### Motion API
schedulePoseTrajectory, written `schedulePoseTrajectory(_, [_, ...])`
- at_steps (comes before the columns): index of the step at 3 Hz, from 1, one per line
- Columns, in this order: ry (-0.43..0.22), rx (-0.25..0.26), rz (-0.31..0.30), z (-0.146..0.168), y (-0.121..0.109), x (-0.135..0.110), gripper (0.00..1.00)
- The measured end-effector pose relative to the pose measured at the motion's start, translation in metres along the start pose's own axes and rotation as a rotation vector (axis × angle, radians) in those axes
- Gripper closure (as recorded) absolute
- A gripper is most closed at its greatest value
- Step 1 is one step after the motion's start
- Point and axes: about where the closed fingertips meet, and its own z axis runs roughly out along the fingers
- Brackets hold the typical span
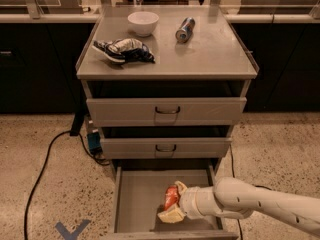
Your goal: Place coke can into bottom drawer
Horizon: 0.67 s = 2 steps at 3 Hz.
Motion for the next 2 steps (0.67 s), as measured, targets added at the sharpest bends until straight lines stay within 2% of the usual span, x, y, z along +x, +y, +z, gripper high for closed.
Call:
schedulePoseTrajectory(1, [0.001,-0.001,-0.001,0.001,0.000,0.001,1.00])
schedulePoseTrajectory(2, [0.044,-0.001,-0.005,0.027,-0.012,0.018,1.00])
